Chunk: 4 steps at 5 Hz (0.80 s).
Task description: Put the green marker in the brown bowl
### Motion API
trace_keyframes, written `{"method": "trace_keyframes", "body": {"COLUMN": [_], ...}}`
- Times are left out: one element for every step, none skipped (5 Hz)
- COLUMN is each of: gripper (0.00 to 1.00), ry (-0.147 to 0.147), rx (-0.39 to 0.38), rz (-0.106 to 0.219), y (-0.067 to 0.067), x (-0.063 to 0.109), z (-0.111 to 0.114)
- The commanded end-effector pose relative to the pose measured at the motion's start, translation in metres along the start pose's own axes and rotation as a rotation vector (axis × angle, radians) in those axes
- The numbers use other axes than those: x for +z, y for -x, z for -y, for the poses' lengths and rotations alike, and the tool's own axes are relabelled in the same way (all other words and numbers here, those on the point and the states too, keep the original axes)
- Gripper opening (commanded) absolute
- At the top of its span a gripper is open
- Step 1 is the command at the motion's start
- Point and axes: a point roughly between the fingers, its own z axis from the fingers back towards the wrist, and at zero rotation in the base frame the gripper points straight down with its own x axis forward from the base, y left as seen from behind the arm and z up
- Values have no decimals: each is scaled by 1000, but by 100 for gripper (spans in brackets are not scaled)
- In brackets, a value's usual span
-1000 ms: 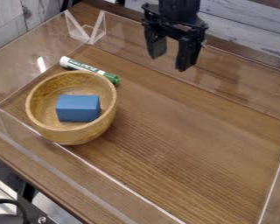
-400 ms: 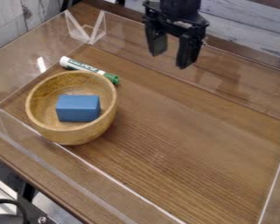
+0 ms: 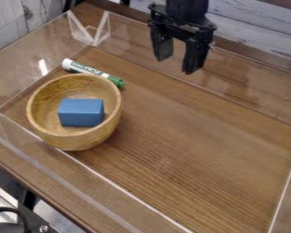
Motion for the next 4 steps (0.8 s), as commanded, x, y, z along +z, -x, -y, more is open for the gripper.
{"method": "trace_keyframes", "body": {"gripper": [100, 100, 100, 100], "ry": [-17, -13, -10, -6], "rx": [-6, -5, -4, -3], "rz": [57, 52, 46, 40], "y": [-8, -7, -6, -4], "x": [19, 20, 20, 20], "z": [-4, -4, -3, -3]}}
